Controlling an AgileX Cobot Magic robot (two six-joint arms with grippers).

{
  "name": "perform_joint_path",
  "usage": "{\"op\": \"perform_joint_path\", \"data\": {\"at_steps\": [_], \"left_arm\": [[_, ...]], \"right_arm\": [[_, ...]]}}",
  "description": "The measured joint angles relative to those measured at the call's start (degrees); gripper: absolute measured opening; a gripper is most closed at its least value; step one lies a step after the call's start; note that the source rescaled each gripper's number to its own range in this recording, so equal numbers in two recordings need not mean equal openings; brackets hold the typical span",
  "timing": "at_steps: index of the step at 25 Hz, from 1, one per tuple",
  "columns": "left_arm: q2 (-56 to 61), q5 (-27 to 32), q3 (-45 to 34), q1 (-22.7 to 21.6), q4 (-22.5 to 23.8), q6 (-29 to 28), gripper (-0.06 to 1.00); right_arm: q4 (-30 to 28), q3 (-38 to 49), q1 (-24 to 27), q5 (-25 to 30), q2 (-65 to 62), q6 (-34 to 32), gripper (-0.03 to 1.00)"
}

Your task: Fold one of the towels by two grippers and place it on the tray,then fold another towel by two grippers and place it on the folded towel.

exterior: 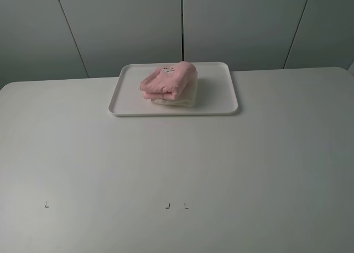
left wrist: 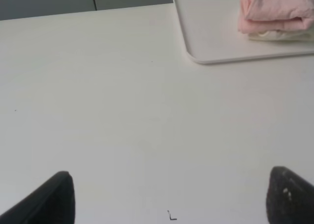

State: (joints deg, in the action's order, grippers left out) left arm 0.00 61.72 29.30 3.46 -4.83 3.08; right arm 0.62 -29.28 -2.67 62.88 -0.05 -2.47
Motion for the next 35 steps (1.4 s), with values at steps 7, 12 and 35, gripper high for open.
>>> {"op": "perform_joint_path", "data": {"at_steps": [7, 12, 35], "left_arm": [[0.0, 0.0, 0.0, 0.0, 0.24, 0.0, 1.0], [0.0, 0.0, 0.0, 0.0, 2.3, 0.0, 1.0], [0.0, 0.0, 0.0, 0.0, 3.6, 0.01, 1.0]], "right_arm": [[0.0, 0.0, -1.27, 0.0, 0.0, 0.0, 1.0], [0.0, 0.0, -1.27, 0.0, 0.0, -0.11, 1.0], [0.0, 0.0, -1.27, 0.0, 0.0, -1.29, 1.0]]}}
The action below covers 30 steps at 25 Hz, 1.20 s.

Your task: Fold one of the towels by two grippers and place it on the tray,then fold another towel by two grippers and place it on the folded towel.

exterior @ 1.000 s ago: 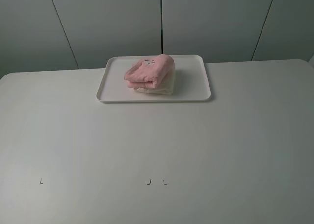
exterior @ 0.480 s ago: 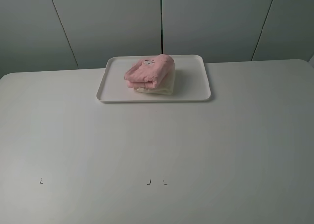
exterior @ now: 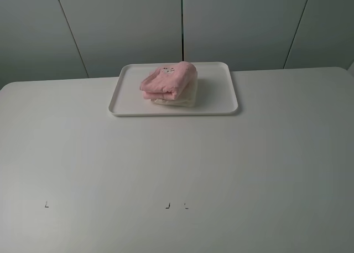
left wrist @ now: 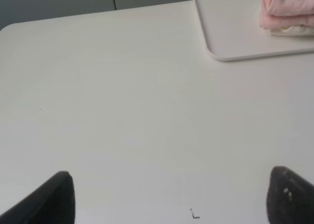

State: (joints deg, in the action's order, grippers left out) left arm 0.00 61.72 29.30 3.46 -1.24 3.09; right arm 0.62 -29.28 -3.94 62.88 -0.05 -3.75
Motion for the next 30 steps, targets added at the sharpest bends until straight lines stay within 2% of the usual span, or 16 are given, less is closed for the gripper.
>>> {"op": "perform_joint_path", "data": {"at_steps": [30], "left_arm": [[0.0, 0.04, 0.0, 0.0, 0.22, 0.0, 1.0]], "right_arm": [[0.0, 0.0, 0.0, 0.0, 0.0, 0.0, 1.0]]}}
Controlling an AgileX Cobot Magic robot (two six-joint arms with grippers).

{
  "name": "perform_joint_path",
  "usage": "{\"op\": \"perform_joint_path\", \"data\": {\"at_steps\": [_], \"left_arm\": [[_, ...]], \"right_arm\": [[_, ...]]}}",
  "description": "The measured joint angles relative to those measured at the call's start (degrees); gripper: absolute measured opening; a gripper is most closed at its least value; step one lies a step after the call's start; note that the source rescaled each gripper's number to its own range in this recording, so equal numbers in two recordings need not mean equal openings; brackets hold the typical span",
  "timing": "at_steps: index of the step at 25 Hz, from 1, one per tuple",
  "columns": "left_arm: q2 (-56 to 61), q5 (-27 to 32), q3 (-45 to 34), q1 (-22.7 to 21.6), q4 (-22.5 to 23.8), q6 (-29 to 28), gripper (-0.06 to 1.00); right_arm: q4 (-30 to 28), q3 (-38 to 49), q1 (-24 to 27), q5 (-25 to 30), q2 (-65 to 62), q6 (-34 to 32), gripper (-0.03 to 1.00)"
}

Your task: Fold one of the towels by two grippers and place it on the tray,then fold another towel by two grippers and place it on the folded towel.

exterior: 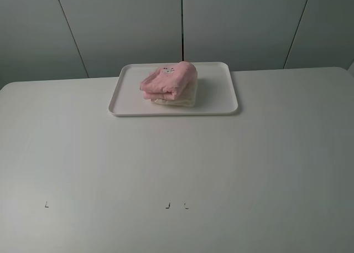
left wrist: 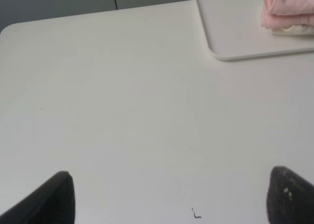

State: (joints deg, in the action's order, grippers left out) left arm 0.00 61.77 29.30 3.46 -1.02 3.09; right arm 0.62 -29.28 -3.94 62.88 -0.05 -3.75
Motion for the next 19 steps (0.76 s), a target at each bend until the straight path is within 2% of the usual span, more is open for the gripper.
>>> {"op": "perform_joint_path", "data": {"at_steps": [19], "left_arm": [[0.0, 0.1, 0.0, 0.0, 0.0, 0.0, 1.0]], "right_arm": [[0.0, 0.0, 0.0, 0.0, 0.0, 0.0, 1.0]]}}
